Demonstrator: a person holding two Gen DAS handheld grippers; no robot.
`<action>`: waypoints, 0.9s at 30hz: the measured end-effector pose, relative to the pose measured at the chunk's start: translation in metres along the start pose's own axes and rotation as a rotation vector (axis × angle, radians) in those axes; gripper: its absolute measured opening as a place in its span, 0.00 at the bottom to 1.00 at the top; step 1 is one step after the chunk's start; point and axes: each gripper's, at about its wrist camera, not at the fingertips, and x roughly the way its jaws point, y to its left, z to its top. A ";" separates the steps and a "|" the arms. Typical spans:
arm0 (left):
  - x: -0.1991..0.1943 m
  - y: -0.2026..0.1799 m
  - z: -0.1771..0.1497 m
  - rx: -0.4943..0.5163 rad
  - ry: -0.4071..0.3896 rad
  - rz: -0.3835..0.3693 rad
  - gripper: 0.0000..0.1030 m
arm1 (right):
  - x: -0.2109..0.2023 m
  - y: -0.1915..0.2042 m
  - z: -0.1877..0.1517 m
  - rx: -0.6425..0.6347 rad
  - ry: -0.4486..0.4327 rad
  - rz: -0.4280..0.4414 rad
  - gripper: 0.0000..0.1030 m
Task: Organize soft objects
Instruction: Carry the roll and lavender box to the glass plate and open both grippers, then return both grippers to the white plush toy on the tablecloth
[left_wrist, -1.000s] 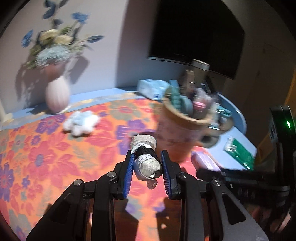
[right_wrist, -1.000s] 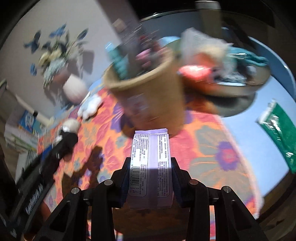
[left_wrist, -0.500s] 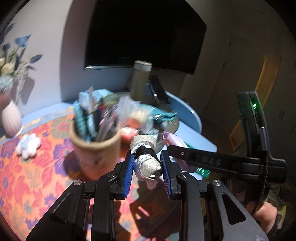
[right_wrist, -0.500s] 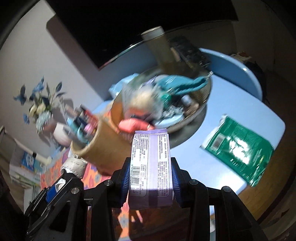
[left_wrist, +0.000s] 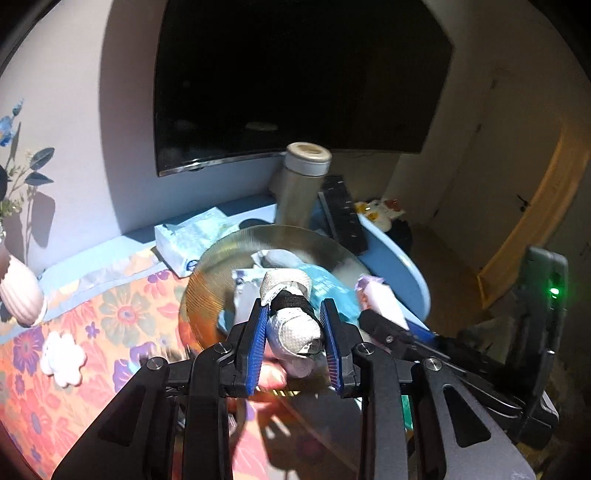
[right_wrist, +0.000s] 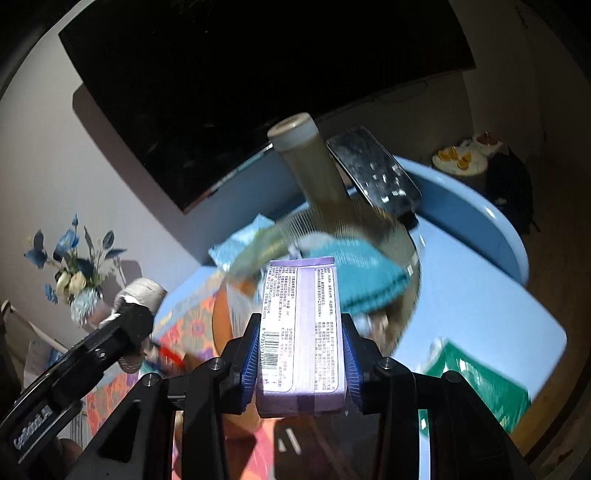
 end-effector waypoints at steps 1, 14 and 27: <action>0.006 0.003 0.004 -0.012 0.017 0.004 0.25 | 0.007 0.001 0.008 0.005 0.003 0.003 0.38; 0.056 0.034 0.034 -0.043 0.075 0.049 0.48 | 0.065 -0.015 0.056 0.073 0.049 0.053 0.61; -0.013 0.015 0.013 0.033 -0.035 0.017 0.57 | 0.026 0.003 0.024 0.045 0.065 0.066 0.61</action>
